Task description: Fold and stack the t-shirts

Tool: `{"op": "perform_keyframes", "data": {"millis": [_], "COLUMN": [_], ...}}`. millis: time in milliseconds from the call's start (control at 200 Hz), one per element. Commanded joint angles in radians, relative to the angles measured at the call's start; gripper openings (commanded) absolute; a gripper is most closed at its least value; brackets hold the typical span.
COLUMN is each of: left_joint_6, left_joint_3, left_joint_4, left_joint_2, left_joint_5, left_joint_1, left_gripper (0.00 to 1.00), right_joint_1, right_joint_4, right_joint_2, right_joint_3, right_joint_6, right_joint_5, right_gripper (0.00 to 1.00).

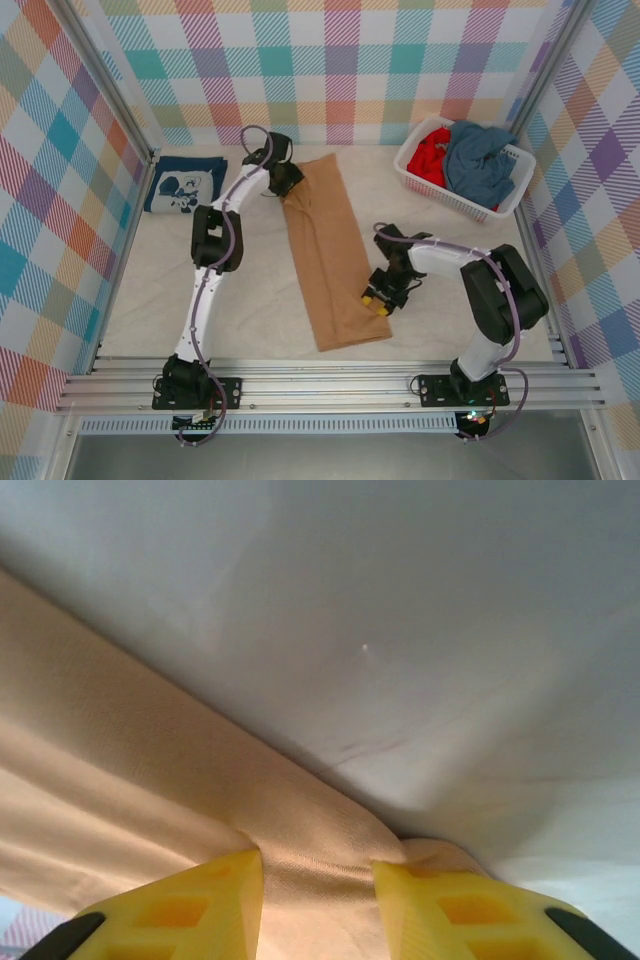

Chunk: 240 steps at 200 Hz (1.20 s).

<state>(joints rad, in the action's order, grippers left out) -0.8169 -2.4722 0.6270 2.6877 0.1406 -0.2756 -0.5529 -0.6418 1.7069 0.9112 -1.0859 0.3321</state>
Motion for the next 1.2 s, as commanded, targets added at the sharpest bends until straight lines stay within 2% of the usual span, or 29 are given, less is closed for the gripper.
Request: {"op": "perform_keyframes", "data": {"millis": [0,90,255,430,530,595,685,795,875,940,1020,1080,1195], "left_joint_6": [0.002,-0.041,-0.084,-0.068,-0.089,-0.066,-0.069,-0.064,-0.104,-0.112,-0.131,-0.190,-0.312], "left_joint_3": [-0.143,-0.169,-0.179,-0.235,-0.325,-0.287,-0.015,0.506,0.946,1.212,1.474,1.640,1.837], "left_joint_4": [0.065,-0.003,-0.045,-0.038,0.130,0.227,0.234,0.199,0.088,0.062,0.027,-0.036,-0.161], "left_joint_2": [0.154,0.190,0.209,0.119,0.019,-0.097,-0.315,-0.656,-0.940,-1.112,-1.258,-1.349,-1.421], "left_joint_5": [0.128,0.141,0.129,0.130,0.072,0.000,-0.027,-0.066,-0.017,0.050,0.136,0.179,0.171], "left_joint_1": [-0.005,-0.008,-0.005,-0.001,-0.002,-0.018,-0.037,-0.056,-0.062,-0.100,-0.185,-0.266,-0.398], "left_gripper": [0.40,0.39,0.38,0.44,0.46,0.55,0.56,0.54,0.52,0.51,0.51,0.52,0.52], "right_joint_1": [-0.067,-0.100,-0.101,-0.104,-0.102,-0.094,-0.079,-0.058,-0.056,-0.056,-0.066,-0.084,-0.107], "right_joint_4": [0.034,0.035,-0.008,-0.058,-0.098,-0.135,-0.184,-0.188,-0.130,-0.106,-0.042,0.013,0.147], "right_joint_2": [0.116,0.154,0.197,0.115,0.013,-0.055,-0.142,-0.240,-0.315,-0.342,-0.344,-0.340,-0.310], "right_joint_3": [-0.005,0.056,0.135,0.214,0.275,0.297,0.279,0.155,0.037,-0.039,-0.121,-0.171,-0.244], "right_joint_6": [-0.146,-0.178,-0.198,-0.113,0.002,0.063,0.122,0.156,0.173,0.167,0.133,0.096,0.040], "right_joint_5": [0.012,0.012,-0.043,-0.122,-0.206,-0.233,-0.226,-0.124,-0.027,0.049,0.126,0.134,0.138], "right_gripper": [0.37,0.37,0.39,0.43,0.48,0.51,0.53,0.53,0.54,0.54,0.52,0.51,0.50]}}
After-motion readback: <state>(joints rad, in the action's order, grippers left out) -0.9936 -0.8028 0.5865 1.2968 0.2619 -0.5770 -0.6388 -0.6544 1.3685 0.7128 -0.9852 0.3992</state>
